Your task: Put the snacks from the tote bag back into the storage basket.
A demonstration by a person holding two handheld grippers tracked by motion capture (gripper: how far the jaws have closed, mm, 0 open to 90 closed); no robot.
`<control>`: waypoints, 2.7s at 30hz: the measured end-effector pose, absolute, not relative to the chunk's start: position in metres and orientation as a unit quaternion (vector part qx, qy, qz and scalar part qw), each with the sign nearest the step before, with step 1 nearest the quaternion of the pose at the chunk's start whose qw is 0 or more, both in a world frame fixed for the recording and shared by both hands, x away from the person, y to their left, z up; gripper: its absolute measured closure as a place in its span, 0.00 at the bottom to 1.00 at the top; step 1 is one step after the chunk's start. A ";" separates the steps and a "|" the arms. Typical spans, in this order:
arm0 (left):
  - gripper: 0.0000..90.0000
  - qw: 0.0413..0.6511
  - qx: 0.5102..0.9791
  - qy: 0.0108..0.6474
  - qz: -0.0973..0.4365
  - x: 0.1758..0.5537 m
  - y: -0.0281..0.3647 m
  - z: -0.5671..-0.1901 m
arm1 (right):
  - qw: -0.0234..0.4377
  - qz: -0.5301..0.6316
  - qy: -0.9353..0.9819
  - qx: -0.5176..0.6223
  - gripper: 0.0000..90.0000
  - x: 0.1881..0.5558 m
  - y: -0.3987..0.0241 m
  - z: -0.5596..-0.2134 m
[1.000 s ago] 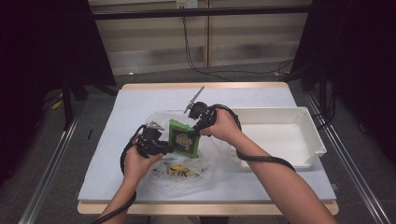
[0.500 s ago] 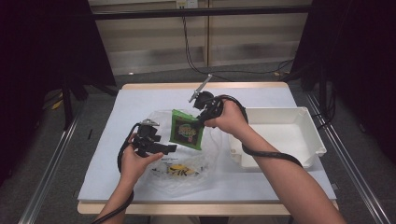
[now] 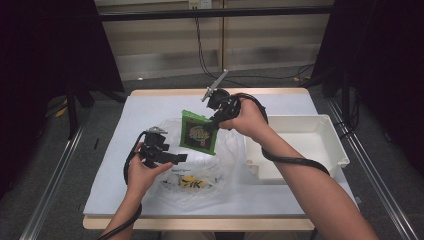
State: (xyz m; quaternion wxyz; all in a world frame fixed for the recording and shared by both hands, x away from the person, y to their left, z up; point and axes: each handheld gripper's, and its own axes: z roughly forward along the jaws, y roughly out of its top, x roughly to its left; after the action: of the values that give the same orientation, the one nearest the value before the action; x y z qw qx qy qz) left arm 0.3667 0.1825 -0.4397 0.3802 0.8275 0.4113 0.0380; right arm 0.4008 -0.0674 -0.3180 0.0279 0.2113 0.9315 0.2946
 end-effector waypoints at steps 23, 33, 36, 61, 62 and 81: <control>0.10 0.383 0.824 0.415 0.042 0.367 0.183 -0.436 | 0.046 0.284 0.938 0.193 0.83 0.397 -0.081 -0.273; 0.10 0.381 0.829 0.407 0.037 0.367 0.179 -0.435 | 0.052 0.285 0.937 0.195 0.83 0.396 -0.102 -0.258; 0.10 0.382 0.830 0.405 0.043 0.367 0.178 -0.435 | 0.052 0.277 0.939 0.196 0.83 0.397 -0.109 -0.255; 0.10 0.381 0.831 0.402 0.047 0.366 0.174 -0.435 | 0.056 0.258 0.939 0.219 0.83 0.402 -0.181 -0.247; 0.10 0.378 0.835 0.397 0.047 0.366 0.175 -0.435 | 0.059 0.257 0.940 0.218 0.83 0.402 -0.185 -0.247; 0.10 0.376 0.837 0.394 0.052 0.367 0.175 -0.434 | 0.062 0.246 0.934 0.252 0.83 0.412 -0.236 -0.264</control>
State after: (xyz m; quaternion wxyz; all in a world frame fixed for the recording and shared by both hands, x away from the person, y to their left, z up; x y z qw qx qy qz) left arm 0.3666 0.1752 -0.4339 0.3762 0.8369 0.3941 0.0519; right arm 0.4120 -0.2365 -0.2639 0.0619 0.2516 0.9340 0.2459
